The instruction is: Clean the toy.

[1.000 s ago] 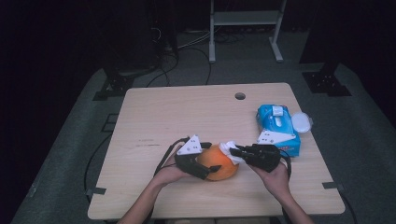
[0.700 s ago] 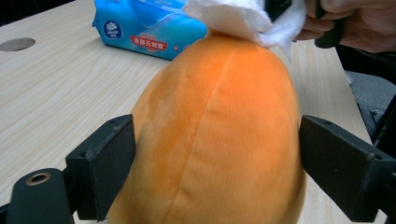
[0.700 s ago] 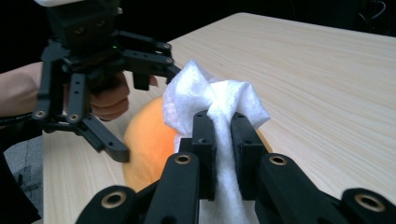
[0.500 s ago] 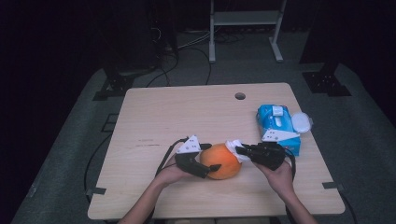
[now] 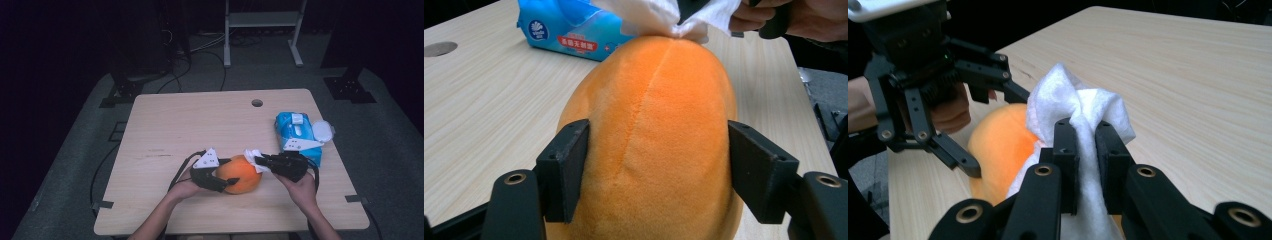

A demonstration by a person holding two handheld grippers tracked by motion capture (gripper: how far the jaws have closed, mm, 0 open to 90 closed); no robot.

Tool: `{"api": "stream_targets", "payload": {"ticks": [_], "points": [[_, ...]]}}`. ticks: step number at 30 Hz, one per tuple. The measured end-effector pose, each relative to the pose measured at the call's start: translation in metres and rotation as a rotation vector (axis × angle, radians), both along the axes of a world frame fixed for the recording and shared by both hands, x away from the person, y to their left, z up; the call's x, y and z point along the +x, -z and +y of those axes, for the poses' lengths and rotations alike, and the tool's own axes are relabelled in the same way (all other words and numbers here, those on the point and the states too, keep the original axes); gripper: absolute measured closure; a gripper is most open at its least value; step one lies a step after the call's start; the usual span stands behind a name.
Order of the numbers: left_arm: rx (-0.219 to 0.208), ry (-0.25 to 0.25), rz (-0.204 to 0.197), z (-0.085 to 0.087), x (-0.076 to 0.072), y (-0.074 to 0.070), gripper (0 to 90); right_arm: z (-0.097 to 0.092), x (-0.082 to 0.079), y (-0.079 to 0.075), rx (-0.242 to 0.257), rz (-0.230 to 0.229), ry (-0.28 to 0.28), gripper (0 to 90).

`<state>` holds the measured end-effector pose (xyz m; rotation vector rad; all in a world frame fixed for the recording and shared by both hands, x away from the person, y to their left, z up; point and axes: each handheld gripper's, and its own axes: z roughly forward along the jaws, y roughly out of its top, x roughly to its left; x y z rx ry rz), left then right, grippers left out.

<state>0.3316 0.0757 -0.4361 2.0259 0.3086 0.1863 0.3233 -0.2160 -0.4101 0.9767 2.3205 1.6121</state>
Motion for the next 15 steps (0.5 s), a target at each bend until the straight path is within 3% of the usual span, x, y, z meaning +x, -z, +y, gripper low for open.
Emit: {"api": "stream_targets", "payload": {"ticks": [6,10,11,13,15], "points": [[-0.033,-0.006,0.029,0.004,0.007,-0.003,10.0,0.005,-0.002,0.003,-0.008,0.001,-0.036,81.0],[-0.019,0.016,0.050,-0.001,0.010,0.005,7.0,0.008,-0.003,0.002,-0.018,-0.003,-0.065,80.8],[-0.020,0.018,0.051,-0.001,0.010,0.005,9.3,0.009,-0.004,0.002,-0.028,-0.005,-0.067,80.7],[-0.002,0.012,0.032,0.001,0.008,0.001,22.2,0.009,-0.005,0.000,-0.032,-0.007,-0.066,80.6],[-0.005,0.013,-0.038,0.003,0.003,-0.007,38.1,0.008,-0.005,-0.003,-0.005,-0.018,-0.066,80.6]]}}
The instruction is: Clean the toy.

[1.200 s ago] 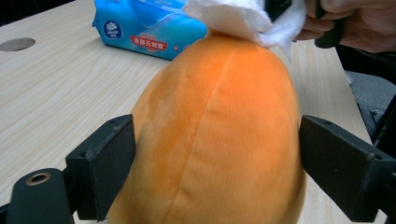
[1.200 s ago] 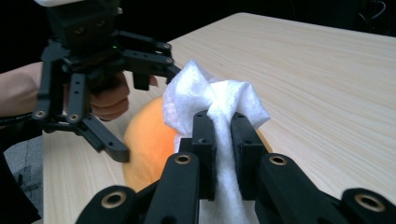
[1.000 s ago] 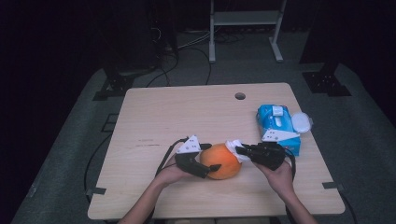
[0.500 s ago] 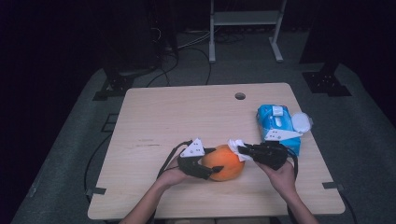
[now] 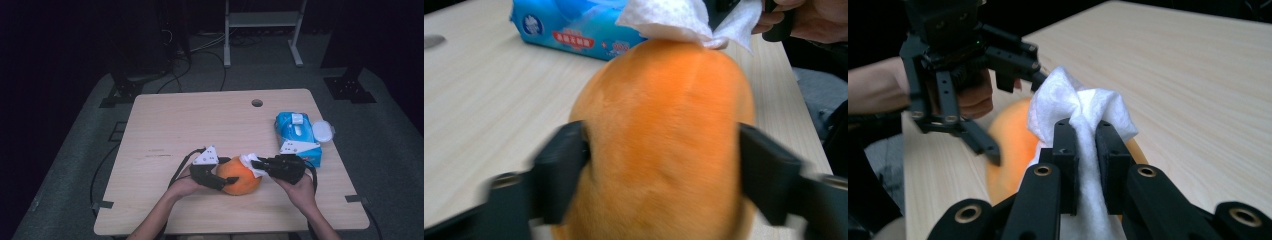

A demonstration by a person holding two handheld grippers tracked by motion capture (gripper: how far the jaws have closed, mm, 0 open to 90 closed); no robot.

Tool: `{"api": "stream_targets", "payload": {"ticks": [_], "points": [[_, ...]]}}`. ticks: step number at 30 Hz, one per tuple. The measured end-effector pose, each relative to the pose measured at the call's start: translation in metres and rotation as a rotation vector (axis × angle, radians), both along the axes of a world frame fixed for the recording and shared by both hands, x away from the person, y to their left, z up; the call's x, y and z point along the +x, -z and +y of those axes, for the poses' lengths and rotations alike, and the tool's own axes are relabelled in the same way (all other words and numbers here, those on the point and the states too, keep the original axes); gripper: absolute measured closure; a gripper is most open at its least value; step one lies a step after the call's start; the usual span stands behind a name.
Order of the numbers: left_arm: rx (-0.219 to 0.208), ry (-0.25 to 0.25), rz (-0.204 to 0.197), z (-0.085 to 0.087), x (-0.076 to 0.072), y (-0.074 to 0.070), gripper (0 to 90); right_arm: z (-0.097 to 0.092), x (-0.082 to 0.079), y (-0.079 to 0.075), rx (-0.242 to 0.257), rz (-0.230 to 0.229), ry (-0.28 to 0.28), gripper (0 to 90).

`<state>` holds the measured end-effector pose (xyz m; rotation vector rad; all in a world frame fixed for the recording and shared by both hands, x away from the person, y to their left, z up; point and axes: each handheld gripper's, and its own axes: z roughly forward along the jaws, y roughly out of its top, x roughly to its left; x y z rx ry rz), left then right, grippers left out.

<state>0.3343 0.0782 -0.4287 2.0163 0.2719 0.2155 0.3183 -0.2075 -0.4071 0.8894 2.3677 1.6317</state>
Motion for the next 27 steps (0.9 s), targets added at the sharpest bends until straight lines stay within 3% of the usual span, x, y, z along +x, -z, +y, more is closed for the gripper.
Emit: {"api": "stream_targets", "payload": {"ticks": [2,5,7,8,9,10,11,14,16,18,20,24,27], "points": [[-0.011,-0.011,-0.075,0.001,-0.005,-0.008,43.3,0.002,-0.002,-0.003,0.016,-0.018,0.009,80.7],[-0.018,-0.045,-0.140,0.006,-0.005,-0.018,44.0,0.006,-0.004,-0.005,0.025,-0.051,0.035,80.4],[0.002,-0.066,-0.173,0.008,-0.006,-0.017,43.9,0.009,0.000,-0.003,0.047,-0.040,0.039,78.6],[0.033,-0.071,-0.175,0.008,-0.005,-0.013,43.6,0.010,0.003,-0.001,0.043,-0.033,0.036,78.3],[0.049,-0.066,-0.145,0.009,-0.002,-0.009,41.6,0.014,0.006,0.004,0.033,-0.014,0.030,78.3],[0.049,-0.050,-0.079,0.011,0.001,-0.007,38.1,0.016,0.009,0.009,0.023,0.003,0.021,78.8],[0.036,-0.044,-0.038,0.014,0.004,-0.007,32.5,0.018,0.011,0.014,0.030,0.019,0.008,79.7],[-0.005,-0.017,0.034,0.023,0.006,-0.016,24.5,0.021,0.011,0.016,0.025,0.047,-0.031,80.8],[-0.052,-0.031,0.048,0.027,0.008,-0.019,24.3,0.022,0.008,0.015,0.007,0.054,-0.057,80.9],[-0.070,-0.058,0.061,0.028,0.010,-0.019,24.6,0.023,0.004,0.017,0.001,0.077,-0.081,81.1],[-0.065,-0.078,0.092,0.026,0.011,-0.014,25.5,0.022,-0.002,0.020,-0.012,0.087,-0.097,81.0],[-0.032,-0.039,0.128,0.019,0.008,-0.009,29.4,0.017,-0.010,0.021,-0.042,0.106,-0.112,81.0],[-0.009,-0.021,0.125,0.014,0.002,-0.007,31.0,0.011,-0.016,0.020,-0.046,0.114,-0.124,80.9]]}}
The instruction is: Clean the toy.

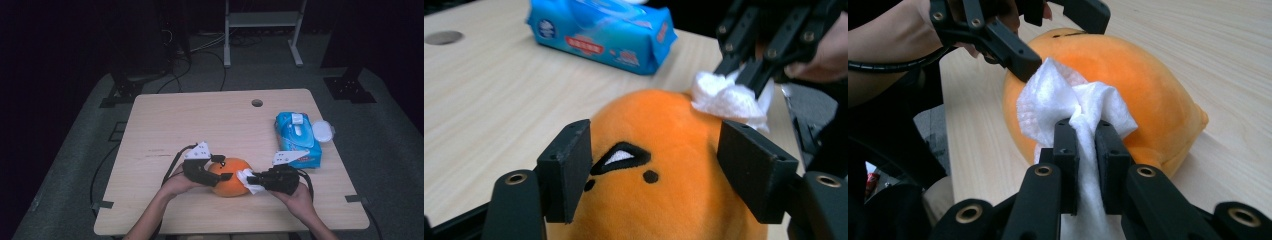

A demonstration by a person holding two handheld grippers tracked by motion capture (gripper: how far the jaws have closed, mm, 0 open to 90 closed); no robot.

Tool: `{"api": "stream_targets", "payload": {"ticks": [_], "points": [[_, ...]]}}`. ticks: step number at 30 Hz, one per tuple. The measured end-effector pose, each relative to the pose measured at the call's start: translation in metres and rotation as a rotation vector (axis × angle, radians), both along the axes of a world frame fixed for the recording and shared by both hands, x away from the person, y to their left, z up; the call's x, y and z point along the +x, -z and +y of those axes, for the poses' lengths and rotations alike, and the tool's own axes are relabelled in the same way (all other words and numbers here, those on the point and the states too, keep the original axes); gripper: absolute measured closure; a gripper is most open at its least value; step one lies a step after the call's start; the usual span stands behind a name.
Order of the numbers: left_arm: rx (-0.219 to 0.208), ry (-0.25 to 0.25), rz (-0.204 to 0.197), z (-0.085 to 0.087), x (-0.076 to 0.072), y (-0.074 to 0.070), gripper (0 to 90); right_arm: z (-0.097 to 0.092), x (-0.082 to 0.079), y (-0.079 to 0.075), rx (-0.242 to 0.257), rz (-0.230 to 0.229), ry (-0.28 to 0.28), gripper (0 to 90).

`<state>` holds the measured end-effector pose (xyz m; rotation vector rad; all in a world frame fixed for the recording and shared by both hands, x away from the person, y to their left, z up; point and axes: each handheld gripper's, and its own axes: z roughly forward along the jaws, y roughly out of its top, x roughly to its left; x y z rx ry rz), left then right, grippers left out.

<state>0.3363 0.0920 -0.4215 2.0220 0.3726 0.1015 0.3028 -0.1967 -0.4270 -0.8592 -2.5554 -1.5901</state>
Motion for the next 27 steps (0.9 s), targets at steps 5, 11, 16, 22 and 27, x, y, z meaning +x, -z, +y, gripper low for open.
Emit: {"api": "stream_targets", "payload": {"ticks": [5,11,16,22,27], "points": [[0.026,0.029,-0.001,0.000,-0.010,0.001,31.7,-0.007,-0.003,-0.016,0.040,-0.079,0.047,80.8],[0.077,0.069,-0.024,0.001,-0.022,0.000,31.6,0.007,0.010,-0.009,0.013,-0.042,0.007,80.7],[0.076,0.086,-0.030,0.003,-0.029,-0.001,31.0,0.000,0.004,-0.009,-0.009,-0.059,0.006,80.3],[0.078,0.095,-0.029,0.004,-0.035,-0.002,30.1,-0.044,0.004,-0.007,-0.081,-0.073,0.122,79.2],[0.073,0.092,-0.015,0.004,-0.034,-0.003,30.1,-0.079,0.002,0.001,-0.142,-0.060,0.200,74.0]]}}
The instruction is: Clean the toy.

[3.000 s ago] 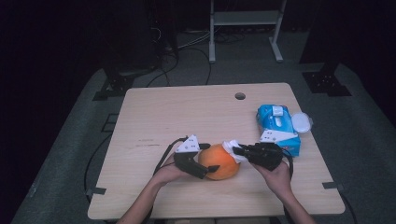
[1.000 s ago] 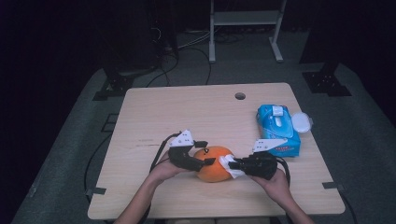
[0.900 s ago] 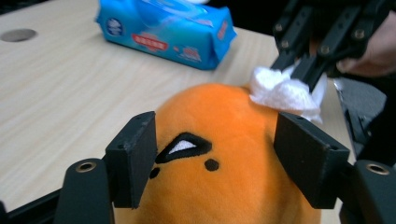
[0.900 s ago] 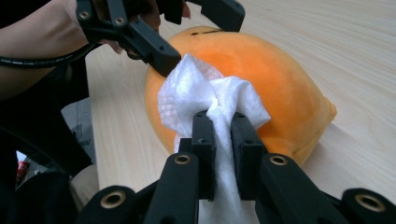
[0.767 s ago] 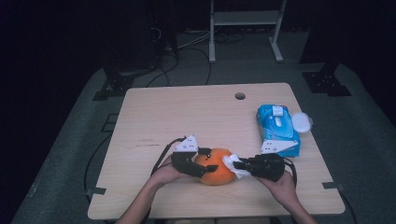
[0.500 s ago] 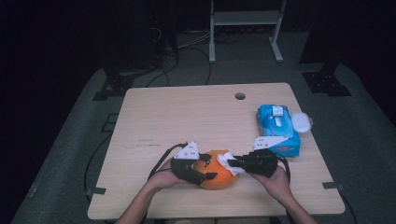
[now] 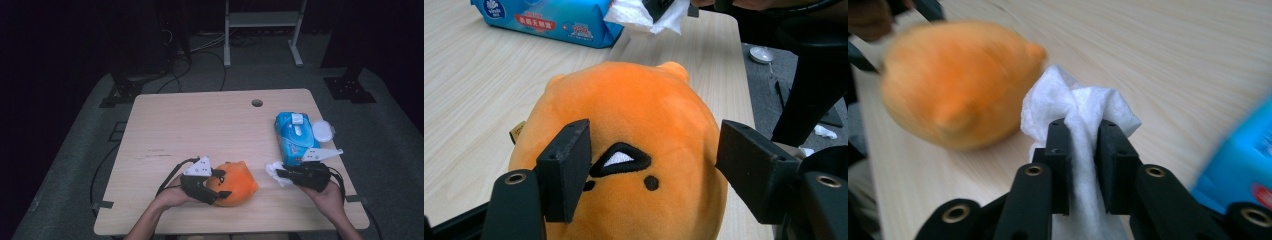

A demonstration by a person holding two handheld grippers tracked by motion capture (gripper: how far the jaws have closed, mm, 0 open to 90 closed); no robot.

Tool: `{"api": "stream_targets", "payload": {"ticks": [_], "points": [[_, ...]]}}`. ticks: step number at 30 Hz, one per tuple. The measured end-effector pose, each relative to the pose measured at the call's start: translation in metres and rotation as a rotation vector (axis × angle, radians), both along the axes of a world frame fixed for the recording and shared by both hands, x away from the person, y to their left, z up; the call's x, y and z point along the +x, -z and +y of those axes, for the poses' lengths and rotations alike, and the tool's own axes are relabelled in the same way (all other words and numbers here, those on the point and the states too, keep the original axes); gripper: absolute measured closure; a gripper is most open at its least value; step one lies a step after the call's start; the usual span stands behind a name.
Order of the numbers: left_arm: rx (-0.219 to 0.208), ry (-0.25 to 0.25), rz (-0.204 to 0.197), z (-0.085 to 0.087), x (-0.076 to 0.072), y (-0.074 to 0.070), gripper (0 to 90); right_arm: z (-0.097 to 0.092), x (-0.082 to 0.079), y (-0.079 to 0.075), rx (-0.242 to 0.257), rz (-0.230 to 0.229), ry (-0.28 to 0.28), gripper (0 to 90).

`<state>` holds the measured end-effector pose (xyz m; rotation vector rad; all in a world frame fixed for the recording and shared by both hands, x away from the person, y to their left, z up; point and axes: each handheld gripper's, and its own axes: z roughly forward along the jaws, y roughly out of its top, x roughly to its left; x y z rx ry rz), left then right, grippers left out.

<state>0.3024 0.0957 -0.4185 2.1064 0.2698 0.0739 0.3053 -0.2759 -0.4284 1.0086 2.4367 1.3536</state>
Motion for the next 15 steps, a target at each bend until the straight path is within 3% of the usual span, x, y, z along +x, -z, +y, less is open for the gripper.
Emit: {"api": "stream_targets", "payload": {"ticks": [2,6,15], "points": [[0.001,-0.001,0.002,0.000,0.000,-0.001,29.6,-0.007,0.000,0.004,-0.041,0.000,0.018,71.6],[0.011,-0.005,-0.005,0.000,0.000,-0.002,28.8,-0.019,0.000,0.012,-0.029,0.035,0.038,66.0],[0.019,-0.006,-0.007,0.001,0.000,-0.005,26.7,-0.024,0.000,0.012,-0.008,0.026,0.057,51.1]]}}
